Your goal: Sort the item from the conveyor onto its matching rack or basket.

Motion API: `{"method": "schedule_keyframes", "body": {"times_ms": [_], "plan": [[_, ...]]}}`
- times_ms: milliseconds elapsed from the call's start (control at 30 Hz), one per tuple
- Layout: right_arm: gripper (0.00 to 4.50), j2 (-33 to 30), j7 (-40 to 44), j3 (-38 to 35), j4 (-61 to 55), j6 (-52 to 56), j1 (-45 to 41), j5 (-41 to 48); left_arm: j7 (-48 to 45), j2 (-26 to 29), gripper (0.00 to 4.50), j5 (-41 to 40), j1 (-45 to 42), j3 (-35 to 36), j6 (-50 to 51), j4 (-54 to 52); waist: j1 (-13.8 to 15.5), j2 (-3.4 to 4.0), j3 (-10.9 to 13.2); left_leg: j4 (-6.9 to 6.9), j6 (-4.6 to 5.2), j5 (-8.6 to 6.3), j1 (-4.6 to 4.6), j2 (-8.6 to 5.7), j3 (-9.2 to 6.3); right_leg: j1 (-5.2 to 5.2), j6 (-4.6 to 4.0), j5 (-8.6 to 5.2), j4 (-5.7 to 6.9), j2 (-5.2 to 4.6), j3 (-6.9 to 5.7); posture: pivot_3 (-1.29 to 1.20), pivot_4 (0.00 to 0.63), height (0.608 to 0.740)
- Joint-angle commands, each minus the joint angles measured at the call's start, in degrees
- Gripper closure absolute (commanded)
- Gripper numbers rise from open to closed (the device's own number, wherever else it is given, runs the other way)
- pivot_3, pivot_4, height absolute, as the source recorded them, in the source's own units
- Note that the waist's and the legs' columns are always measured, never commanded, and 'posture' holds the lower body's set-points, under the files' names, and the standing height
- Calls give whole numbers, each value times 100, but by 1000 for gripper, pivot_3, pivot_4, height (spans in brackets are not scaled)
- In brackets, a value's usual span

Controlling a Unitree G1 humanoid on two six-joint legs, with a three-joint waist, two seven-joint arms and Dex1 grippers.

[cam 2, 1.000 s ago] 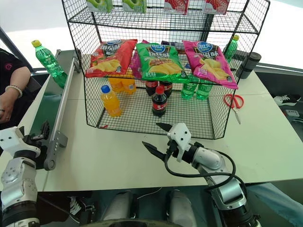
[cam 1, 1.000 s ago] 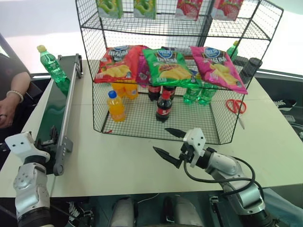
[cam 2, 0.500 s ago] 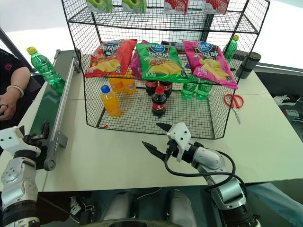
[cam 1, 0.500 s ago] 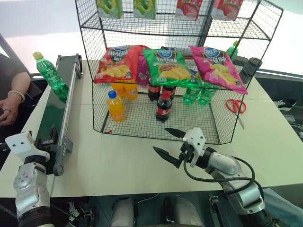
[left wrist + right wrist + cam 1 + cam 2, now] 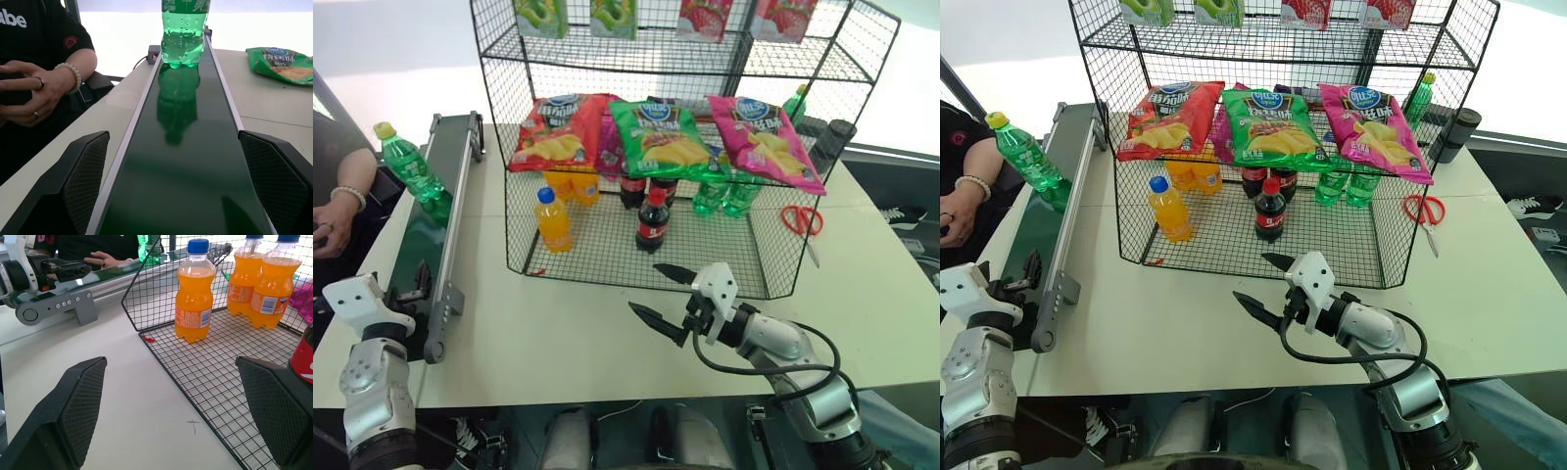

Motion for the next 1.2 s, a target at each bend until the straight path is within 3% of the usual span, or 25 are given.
{"method": "schedule_keyframes", "body": {"times_ms": [33, 1200], "plan": [[109, 48, -62, -11, -311, 35, -47, 74, -2, 115, 0, -18, -34, 79, -106, -160, 0, 0, 0, 0, 0, 0, 0, 0, 0, 0, 0, 0, 0, 0, 0, 0, 150, 735], [109, 14, -23, -36, -273, 82, -111, 118, 236, 82, 0, -2, -43, 79, -60, -405, 0, 1, 1, -1, -1, 0, -2, 0, 0, -2, 0, 0, -2, -7, 0, 0, 150, 735]]}}
